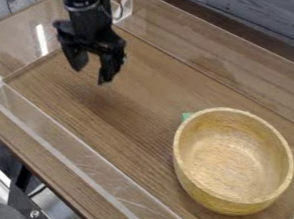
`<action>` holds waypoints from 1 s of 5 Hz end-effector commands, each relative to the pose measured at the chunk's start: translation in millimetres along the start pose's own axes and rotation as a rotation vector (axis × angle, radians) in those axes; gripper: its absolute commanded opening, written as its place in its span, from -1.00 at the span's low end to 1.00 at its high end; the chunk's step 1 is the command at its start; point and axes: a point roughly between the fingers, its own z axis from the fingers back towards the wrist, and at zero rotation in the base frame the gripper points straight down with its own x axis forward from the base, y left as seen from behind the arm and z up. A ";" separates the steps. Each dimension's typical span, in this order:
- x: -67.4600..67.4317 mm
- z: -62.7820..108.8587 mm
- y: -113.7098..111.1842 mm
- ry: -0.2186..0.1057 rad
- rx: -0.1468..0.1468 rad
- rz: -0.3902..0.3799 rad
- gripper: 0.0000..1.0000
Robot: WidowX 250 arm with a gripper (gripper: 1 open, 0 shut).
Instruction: Remove the green block from inside the brown bowl and put it on the table
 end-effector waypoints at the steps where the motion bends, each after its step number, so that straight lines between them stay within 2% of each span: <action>1: 14.4 1.4 5.1 -0.074 0.050 -0.025 1.00; 2: 14.9 -14.5 7.1 -0.078 0.044 -0.007 1.00; 3: 9.0 -38.7 6.6 -0.075 0.037 0.004 1.00; 5: 30.0 57.3 2.1 -0.185 -0.016 -0.001 1.00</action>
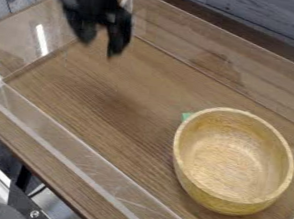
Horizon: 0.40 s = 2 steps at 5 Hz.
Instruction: Remove the green block from inside the brown bowl and put it on the table
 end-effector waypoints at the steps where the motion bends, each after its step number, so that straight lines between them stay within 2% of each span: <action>1: 19.3 28.7 15.6 -0.057 0.024 0.019 1.00; 2: 20.0 20.4 32.7 -0.044 0.053 0.031 1.00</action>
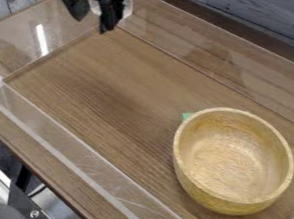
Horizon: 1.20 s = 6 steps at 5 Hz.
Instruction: Remove the green block from inside the brown bowl and put it on the table
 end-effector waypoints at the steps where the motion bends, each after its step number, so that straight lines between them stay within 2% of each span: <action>1: 24.6 -0.2 3.8 -0.024 0.034 0.034 1.00; 2: 39.3 -14.4 4.3 -0.001 0.048 0.071 1.00; 4: 52.7 -29.1 9.7 -0.007 0.093 0.086 1.00; 5: 56.8 -35.3 11.9 -0.005 0.115 0.090 1.00; 6: 52.9 -43.8 13.1 -0.024 0.106 0.078 1.00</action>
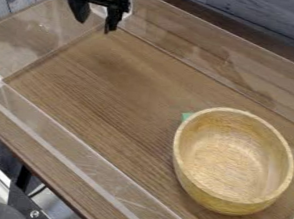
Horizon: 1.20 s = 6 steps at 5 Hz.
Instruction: Remove the green block from inside the brown bowl and put it on the table
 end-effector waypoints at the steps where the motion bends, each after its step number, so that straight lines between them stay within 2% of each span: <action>1: 5.4 2.7 3.3 -0.060 0.000 -0.010 1.00; 3: 8.3 2.9 2.6 -0.074 0.013 -0.026 1.00; 5: 14.9 -17.4 6.7 -0.065 0.036 -0.098 1.00; 6: 16.0 -19.7 5.3 -0.050 0.016 -0.056 1.00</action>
